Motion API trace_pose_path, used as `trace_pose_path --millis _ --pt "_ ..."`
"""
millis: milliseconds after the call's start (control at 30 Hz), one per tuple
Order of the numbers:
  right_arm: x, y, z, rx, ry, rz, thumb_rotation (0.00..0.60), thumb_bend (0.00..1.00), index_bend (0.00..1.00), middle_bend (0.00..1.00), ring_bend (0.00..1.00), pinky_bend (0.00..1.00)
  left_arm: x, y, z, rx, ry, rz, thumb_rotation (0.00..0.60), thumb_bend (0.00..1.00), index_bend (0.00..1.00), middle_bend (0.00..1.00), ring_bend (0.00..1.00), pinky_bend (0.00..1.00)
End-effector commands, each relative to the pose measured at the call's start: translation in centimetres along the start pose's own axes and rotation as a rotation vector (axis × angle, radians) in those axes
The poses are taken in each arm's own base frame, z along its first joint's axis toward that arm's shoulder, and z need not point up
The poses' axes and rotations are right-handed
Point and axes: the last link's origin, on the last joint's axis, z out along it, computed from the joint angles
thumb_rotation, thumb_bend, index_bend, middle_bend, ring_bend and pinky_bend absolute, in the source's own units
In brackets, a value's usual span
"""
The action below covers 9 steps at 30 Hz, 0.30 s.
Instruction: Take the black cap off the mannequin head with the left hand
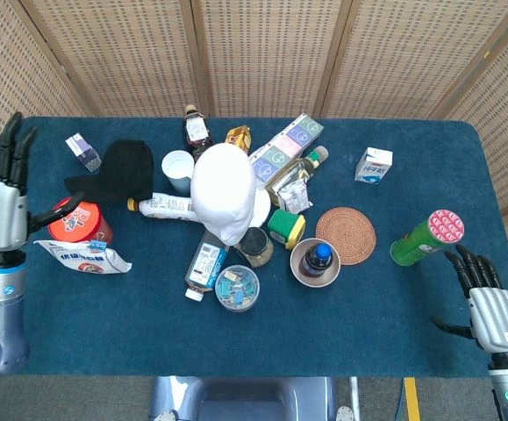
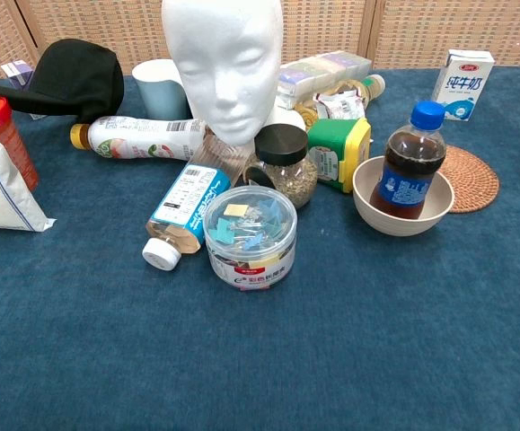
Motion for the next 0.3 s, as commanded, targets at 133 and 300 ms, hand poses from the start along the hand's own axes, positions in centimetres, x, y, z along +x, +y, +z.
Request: trace_pose_path --millis 133,300 --pt "0.3 0.0 -0.2 0.002 0.007 0.004 0.600 0.00 0.04 0.00 0.03 0.00 4.6 -3.9 -7.7 0.299 -0.178 -0.084 0.600 0.00 0.00 0.00 0.00 0.11" --pt "0.7 -0.1 -0.6 0.006 0.024 -0.001 0.600 0.00 0.04 0.00 0.03 0.00 6.2 -5.3 -12.9 0.446 -0.305 -0.112 0.600 0.00 0.00 0.00 0.00 0.08"
